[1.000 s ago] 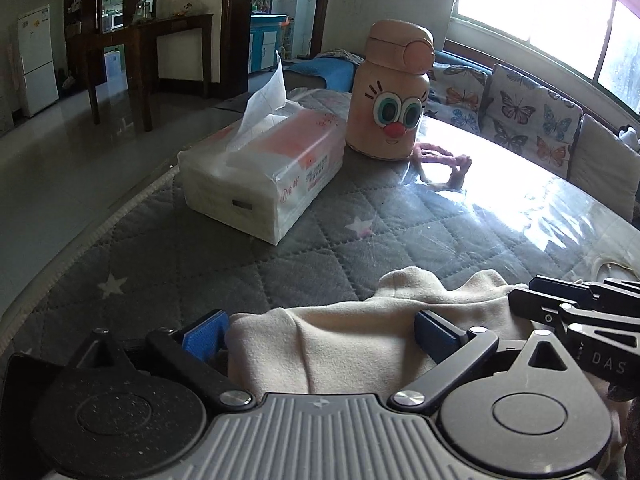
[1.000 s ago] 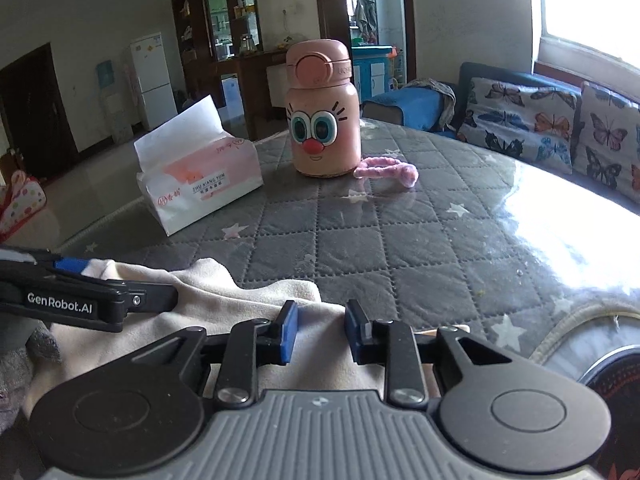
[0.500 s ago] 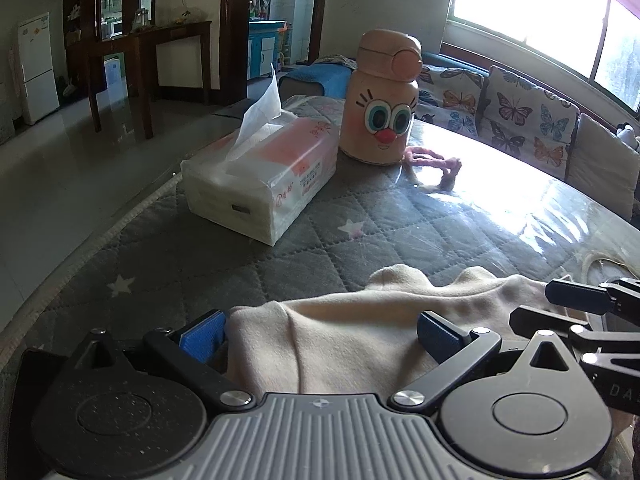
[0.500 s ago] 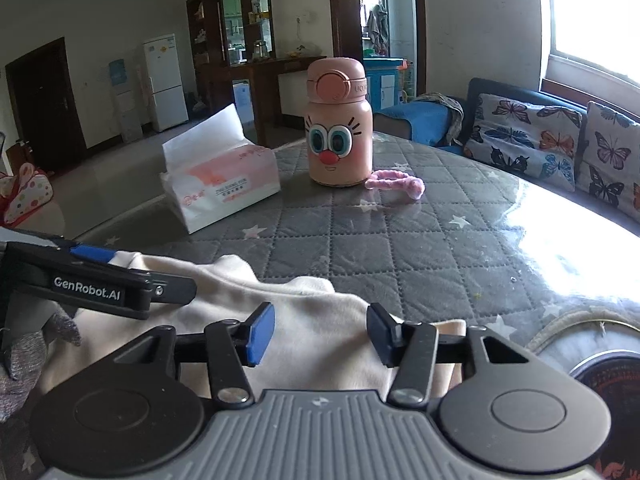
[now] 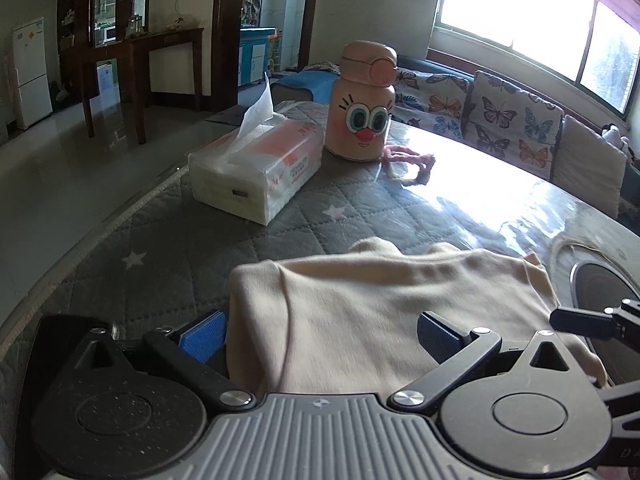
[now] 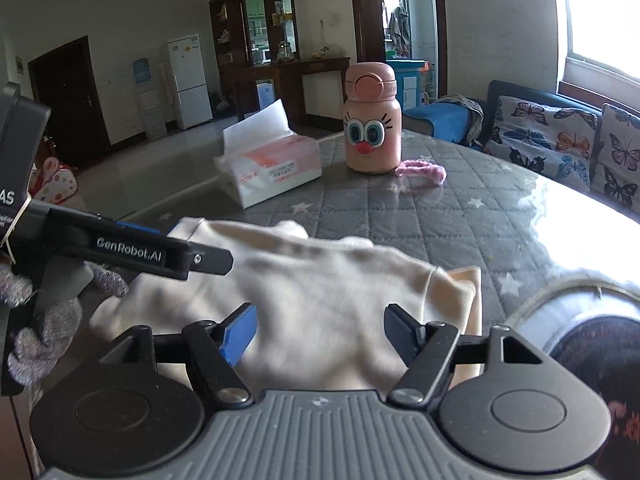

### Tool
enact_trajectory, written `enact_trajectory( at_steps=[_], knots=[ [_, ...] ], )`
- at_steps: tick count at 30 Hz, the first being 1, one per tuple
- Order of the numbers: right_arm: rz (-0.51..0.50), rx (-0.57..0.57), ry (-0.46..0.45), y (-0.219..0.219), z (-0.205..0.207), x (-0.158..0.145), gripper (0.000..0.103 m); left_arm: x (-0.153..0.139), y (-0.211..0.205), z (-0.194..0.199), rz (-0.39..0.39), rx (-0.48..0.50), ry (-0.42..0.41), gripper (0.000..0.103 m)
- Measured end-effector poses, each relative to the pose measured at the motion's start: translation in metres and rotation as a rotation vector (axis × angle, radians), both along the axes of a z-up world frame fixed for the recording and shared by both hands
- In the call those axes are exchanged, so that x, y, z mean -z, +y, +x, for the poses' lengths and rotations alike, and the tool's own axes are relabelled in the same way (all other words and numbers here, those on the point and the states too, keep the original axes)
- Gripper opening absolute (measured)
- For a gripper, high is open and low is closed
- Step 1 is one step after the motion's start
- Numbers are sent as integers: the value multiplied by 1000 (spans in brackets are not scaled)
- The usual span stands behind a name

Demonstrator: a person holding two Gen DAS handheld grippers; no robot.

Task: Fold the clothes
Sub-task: 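Lower the bundle onto the table and open both grippers, then smooth the folded bundle flat with both open grippers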

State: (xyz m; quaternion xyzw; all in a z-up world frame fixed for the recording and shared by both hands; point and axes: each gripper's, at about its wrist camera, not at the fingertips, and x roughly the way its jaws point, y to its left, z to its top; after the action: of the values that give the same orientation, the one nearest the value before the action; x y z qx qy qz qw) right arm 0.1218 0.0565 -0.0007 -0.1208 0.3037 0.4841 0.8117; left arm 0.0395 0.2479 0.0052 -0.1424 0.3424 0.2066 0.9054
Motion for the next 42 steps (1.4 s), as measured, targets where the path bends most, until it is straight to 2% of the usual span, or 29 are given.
enact_trajectory(
  at_steps=[8, 13, 17, 21, 26, 32, 35, 42],
  knots=[
    [1, 3, -6, -28, -23, 3, 74, 1, -10, -25, -31, 12, -42, 103],
    [4, 5, 10, -40, -29, 5, 76, 4, -14, -37, -38, 10, -30, 103],
    [-37, -2, 17, -44, -31, 14, 77, 6, -15, -47, -38, 1, -27, 103],
    [-5, -4, 1, -48, -33, 6, 77, 8, -15, -54, -41, -3, -25, 103],
    [27, -4, -23, -37, -25, -1, 81, 10, -18, -56, -29, 5, -14, 103],
    [5, 11, 2, -29, -8, 14, 82, 10, -19, -57, -10, 16, -9, 103],
    [5, -8, -21, -32, -12, 15, 83, 11, -19, -56, -8, 13, 2, 103],
    [24, -32, -13, -37, -26, 7, 87, 13, -24, -63, -7, 11, 14, 103]
  ],
)
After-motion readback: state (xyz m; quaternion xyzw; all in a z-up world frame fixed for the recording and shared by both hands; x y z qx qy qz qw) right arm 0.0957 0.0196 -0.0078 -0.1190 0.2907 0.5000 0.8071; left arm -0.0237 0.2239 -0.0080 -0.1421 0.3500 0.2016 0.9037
